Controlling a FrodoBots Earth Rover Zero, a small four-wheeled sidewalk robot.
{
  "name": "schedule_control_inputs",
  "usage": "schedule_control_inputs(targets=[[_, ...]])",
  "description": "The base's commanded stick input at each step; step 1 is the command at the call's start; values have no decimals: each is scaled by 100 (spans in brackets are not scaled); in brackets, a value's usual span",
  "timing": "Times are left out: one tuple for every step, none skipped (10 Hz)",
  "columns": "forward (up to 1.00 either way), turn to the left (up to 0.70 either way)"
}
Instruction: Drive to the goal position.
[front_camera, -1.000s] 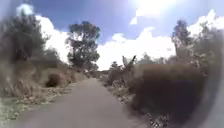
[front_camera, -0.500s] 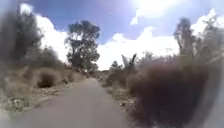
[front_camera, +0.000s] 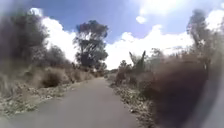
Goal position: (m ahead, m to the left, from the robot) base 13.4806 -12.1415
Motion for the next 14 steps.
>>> schedule_control_inputs(targets=[[85,0],[85,0],[85,0],[85,0],[85,0],[85,0],[85,11],[85,22],[85,33],[85,34],[85,34],[85,34],[85,23],[85,12]])
